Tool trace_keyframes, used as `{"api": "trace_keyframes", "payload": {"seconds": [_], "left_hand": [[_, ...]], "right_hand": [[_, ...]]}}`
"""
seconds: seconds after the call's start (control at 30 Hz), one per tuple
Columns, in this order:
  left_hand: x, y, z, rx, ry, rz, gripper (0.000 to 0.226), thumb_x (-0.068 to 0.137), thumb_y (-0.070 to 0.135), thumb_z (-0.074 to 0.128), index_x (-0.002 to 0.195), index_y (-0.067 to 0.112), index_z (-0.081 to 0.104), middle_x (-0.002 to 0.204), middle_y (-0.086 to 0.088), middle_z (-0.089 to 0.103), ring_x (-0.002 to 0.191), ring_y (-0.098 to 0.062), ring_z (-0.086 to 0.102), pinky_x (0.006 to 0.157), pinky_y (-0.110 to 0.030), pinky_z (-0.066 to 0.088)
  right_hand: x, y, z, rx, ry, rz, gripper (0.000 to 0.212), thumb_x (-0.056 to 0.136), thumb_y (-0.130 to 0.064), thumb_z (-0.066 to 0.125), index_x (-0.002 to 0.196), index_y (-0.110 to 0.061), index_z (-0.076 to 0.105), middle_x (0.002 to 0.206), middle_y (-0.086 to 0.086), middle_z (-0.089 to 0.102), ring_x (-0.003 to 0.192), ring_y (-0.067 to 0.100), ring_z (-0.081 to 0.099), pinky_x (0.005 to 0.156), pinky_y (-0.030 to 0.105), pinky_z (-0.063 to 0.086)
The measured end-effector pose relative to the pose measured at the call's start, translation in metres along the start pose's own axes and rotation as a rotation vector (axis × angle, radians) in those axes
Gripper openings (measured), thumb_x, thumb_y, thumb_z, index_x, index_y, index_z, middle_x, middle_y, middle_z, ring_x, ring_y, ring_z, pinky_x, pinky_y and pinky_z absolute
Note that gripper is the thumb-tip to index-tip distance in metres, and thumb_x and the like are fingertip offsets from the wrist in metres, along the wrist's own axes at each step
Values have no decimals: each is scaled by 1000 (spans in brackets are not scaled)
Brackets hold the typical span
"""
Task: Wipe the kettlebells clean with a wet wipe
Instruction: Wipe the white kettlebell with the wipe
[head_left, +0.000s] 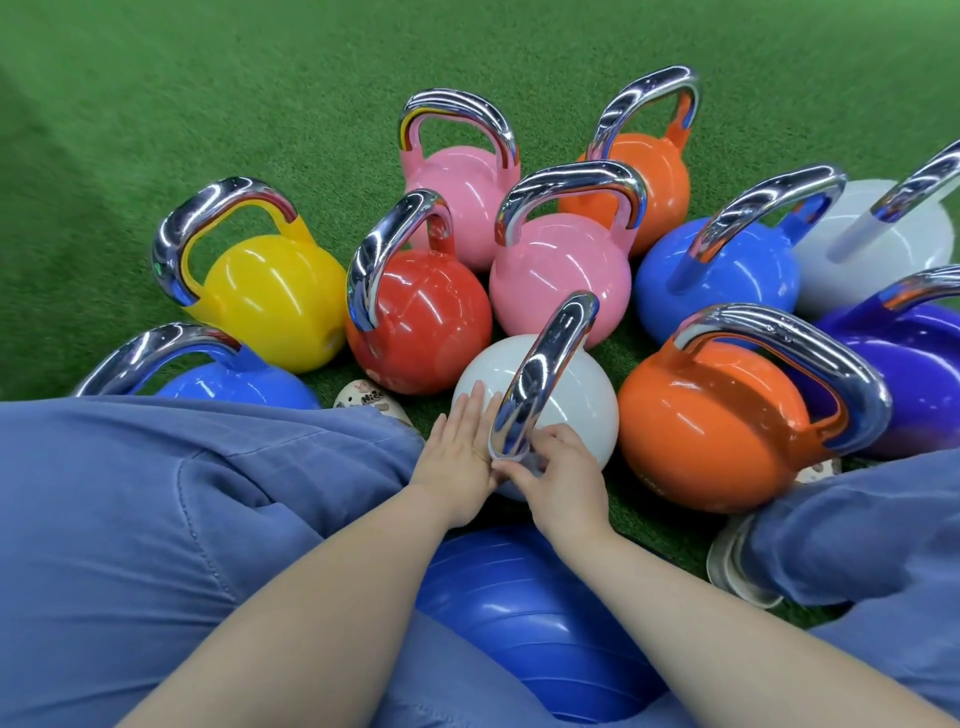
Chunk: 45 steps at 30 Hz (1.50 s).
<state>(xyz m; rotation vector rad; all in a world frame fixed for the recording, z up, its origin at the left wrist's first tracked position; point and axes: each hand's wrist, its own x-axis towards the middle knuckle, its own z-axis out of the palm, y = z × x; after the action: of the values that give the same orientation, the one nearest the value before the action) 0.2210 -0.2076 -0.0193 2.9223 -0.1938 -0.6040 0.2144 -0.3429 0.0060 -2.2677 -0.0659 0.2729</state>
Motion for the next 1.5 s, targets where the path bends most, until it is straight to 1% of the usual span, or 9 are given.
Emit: {"api": "trace_keyframes", "payload": {"seconds": [0.37,0.73,0.83,0.9,1.07,1.2,1.37,1.43,1.5], "left_hand": [[8,-3,-10,347,49,44,86,91,54,38,146,17,-17,150,-8,-31,142,-28,-16,115,-44,-2],[16,-17,-28,234,86,122,75,90,17,52,148,29,6,156,2,-16,144,-24,-3,116,-38,3],[19,-17,-32,100,238,206,90,78,5,65,147,24,11,156,-12,10,139,-34,23,111,-43,24],[19,-20,-32,-76,352,166,96,66,2,73,144,22,21,145,-20,34,120,-41,44,96,-45,41],[16,-19,-32,-275,460,-41,57,69,5,70,123,10,49,122,-12,39,100,-28,42,79,-39,45],[14,-17,-26,-367,362,90,26,74,7,56,100,7,60,108,-8,49,94,-23,48,79,-41,47],[5,-3,-12,-487,270,-27,28,69,40,44,81,17,53,79,-6,48,72,-20,41,71,-41,37],[-3,-2,-6,-392,145,-61,32,78,42,47,103,24,52,99,-8,50,87,-27,49,77,-42,40],[-10,1,1,-141,76,-80,49,91,34,46,136,21,33,124,-7,38,105,-27,44,85,-36,39]], "right_hand": [[6,12,-5,-187,-80,-88,39,81,-32,66,117,-27,55,109,-5,48,96,17,54,76,27,44],[10,16,-11,-235,-151,-146,42,81,-10,55,120,-26,52,109,-1,44,92,24,54,72,31,44],[10,17,-10,-227,-153,-142,43,81,-8,54,120,-25,52,110,0,44,93,24,54,72,31,44],[11,16,-10,-221,-153,-143,41,81,-8,54,119,-24,53,110,0,44,92,25,54,73,31,43],[11,16,-10,-226,-152,-130,38,83,-10,53,118,-24,53,110,0,44,91,25,54,71,28,41],[10,19,-9,-190,-148,-123,39,83,-10,51,119,-26,53,107,-4,44,89,22,54,70,23,35],[9,19,-10,-171,-131,-128,36,84,-9,50,117,-24,54,107,-5,45,87,18,53,69,22,35],[8,19,-10,-166,-116,-129,34,84,-8,50,115,-21,55,108,-4,47,85,16,52,68,21,34],[7,19,-10,-164,-101,-132,32,85,-8,51,114,-18,56,109,-4,48,81,12,47,67,19,32]]}}
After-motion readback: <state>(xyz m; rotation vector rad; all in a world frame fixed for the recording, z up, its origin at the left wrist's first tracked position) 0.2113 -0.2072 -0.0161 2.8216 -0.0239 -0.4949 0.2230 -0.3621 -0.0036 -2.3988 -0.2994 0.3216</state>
